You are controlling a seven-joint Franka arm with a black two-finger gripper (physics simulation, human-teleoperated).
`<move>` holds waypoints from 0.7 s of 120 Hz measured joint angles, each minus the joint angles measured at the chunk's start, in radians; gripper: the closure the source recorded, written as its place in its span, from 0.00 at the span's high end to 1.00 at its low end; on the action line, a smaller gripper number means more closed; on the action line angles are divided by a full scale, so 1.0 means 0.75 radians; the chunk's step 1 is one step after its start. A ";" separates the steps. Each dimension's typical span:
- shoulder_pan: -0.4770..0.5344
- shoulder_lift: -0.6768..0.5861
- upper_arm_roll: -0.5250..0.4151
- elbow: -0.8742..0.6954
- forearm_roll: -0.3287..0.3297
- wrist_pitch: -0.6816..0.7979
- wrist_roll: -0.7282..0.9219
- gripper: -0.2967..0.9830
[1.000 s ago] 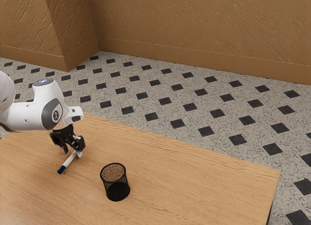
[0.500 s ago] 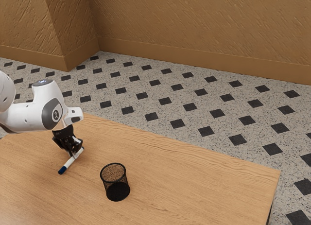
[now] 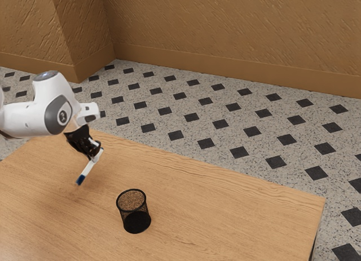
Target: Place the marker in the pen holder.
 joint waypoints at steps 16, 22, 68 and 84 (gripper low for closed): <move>-0.141 -0.132 0.003 -0.006 0.035 -0.009 -0.014 0.15; -0.136 -0.183 -0.057 -0.015 0.042 -0.010 -0.020 0.15; -0.171 -0.535 -0.363 -0.243 0.165 -0.015 -0.248 0.15; -0.170 -0.588 -0.430 -0.293 0.188 -0.017 -0.353 0.16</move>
